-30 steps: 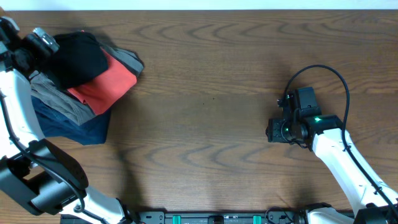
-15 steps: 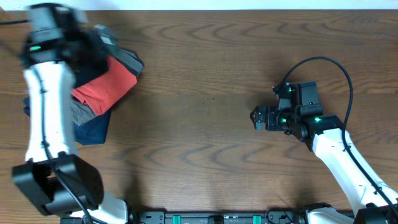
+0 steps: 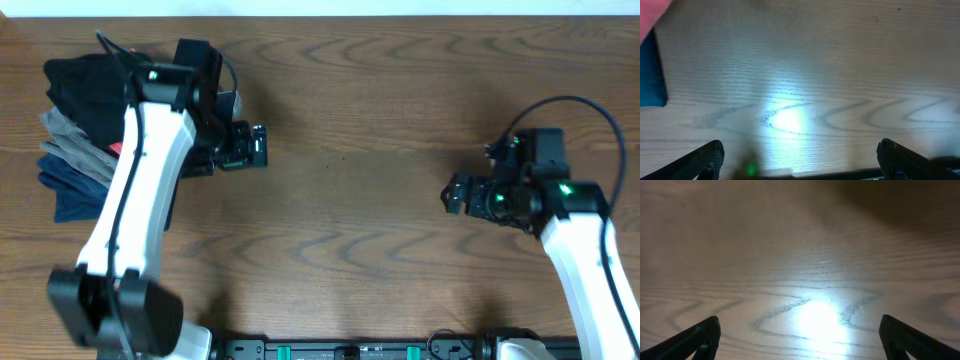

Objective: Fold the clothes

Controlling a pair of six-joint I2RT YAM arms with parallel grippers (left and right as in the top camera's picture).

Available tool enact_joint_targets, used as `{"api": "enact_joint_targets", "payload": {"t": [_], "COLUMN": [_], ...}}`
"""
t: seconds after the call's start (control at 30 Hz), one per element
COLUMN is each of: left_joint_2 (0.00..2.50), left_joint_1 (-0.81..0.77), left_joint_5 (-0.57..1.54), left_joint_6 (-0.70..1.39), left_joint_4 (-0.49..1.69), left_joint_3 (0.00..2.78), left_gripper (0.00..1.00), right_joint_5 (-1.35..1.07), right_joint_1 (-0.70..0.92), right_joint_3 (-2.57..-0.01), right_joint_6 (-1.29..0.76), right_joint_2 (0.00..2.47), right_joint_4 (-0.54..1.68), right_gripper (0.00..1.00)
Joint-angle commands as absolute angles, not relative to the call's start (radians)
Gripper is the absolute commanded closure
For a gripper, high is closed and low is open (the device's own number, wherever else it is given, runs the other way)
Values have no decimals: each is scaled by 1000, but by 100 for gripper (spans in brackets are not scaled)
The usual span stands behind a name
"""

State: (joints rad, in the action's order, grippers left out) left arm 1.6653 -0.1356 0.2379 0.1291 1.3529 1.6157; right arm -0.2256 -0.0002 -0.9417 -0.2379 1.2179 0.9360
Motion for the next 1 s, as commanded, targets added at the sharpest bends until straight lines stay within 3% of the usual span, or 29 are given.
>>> {"api": "enact_joint_targets", "payload": {"t": [0.0,0.5,0.73,0.97], "left_joint_2": [1504,515,300,261], "left_joint_1": [-159,-164,-164,-164], "left_joint_5": [178,107,107,107], "left_joint_6": [113,178,178,178], "left_joint_4": [1332,881,889,889], "left_joint_3": [1559,991,987,987], "left_gripper": [2,2,2,2], "right_joint_5": [-205,-90,-89,-90], "right_joint_1": [-9,-6,-6,-6], "right_joint_3": [-954,-805,-805,-805], "right_joint_6": [-250,-258,-257,-257], "right_joint_2": [1082,385,320,320], "right_joint_4": [940,947,1000,1102], "right_gripper": [1,1,1,1]}}
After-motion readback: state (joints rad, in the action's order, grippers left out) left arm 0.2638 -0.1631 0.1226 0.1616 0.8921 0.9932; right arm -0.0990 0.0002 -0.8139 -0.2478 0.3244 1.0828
